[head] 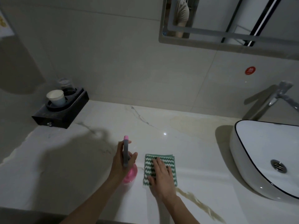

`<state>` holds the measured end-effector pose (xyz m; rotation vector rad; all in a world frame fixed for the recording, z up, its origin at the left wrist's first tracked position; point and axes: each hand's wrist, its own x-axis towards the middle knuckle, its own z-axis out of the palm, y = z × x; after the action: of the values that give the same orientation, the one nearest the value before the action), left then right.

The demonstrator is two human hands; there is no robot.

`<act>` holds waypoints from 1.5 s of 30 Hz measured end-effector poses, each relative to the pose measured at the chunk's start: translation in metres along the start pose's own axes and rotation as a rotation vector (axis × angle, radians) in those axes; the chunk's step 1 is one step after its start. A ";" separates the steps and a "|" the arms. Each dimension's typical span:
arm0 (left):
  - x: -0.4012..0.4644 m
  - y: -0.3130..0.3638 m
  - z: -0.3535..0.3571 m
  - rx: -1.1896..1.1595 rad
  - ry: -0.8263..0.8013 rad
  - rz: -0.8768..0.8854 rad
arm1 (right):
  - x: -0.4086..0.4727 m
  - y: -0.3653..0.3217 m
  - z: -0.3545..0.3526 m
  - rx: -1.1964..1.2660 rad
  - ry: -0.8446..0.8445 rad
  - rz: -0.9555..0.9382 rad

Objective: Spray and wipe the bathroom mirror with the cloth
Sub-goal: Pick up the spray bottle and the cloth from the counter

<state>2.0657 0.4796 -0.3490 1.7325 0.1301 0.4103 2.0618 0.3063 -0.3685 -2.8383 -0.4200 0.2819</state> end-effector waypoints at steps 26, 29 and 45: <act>-0.003 0.014 0.000 0.092 -0.007 -0.014 | 0.027 0.022 0.029 -0.068 -0.130 -0.011; -0.005 0.013 0.004 0.080 -0.005 -0.020 | 0.031 0.024 0.031 -0.040 -0.091 0.006; -0.001 0.039 -0.010 0.094 0.053 -0.027 | 0.032 0.026 0.039 0.356 0.094 0.190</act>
<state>2.0559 0.4801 -0.3101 1.8110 0.2134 0.4366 2.0896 0.3008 -0.4181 -2.5288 -0.0693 0.2314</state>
